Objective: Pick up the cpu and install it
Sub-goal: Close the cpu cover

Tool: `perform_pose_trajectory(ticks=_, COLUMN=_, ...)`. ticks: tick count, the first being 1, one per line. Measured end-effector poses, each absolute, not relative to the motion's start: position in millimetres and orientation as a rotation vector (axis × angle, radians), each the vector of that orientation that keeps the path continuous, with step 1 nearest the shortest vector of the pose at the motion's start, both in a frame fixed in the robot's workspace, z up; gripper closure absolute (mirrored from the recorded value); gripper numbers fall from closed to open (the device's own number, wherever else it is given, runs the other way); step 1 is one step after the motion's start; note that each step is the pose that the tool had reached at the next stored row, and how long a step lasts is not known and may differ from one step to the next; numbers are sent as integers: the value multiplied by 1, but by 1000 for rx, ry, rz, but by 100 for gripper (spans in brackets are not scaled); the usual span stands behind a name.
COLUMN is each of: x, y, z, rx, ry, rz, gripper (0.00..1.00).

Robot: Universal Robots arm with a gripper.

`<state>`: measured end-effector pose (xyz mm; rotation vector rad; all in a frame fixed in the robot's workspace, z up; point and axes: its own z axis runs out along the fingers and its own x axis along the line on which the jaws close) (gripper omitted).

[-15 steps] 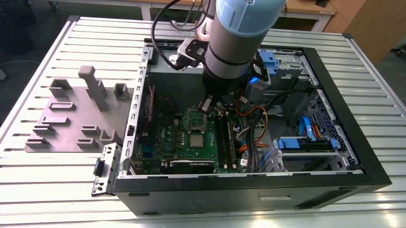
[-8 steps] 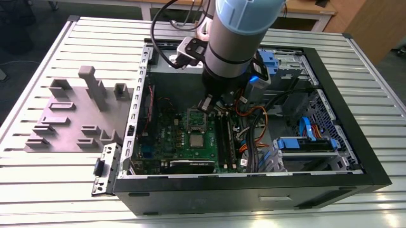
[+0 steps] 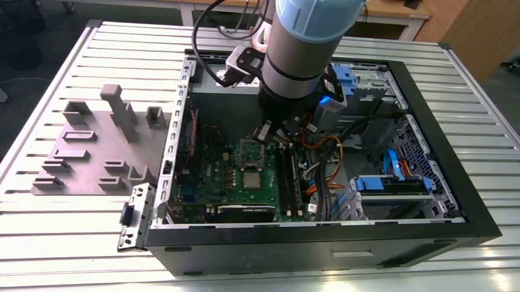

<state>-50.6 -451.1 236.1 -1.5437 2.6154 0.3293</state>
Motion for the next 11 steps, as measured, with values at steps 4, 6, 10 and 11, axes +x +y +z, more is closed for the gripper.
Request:
perform_pose_trajectory(ticks=4, x=-51, y=-451, z=237, rx=-1544, ry=2616, rz=329, gripper=89)
perform_pose_trajectory(ticks=6, x=-51, y=-451, z=237, rx=-1544, ry=2616, rz=329, gripper=89)
perform_pose_trajectory(ticks=10, x=-51, y=-451, z=238, rx=-1544, ry=2616, rz=329, gripper=89)
perform_pose_trajectory(ticks=11, x=-51, y=-451, z=238, rx=-1544, ry=2616, rz=329, gripper=89)
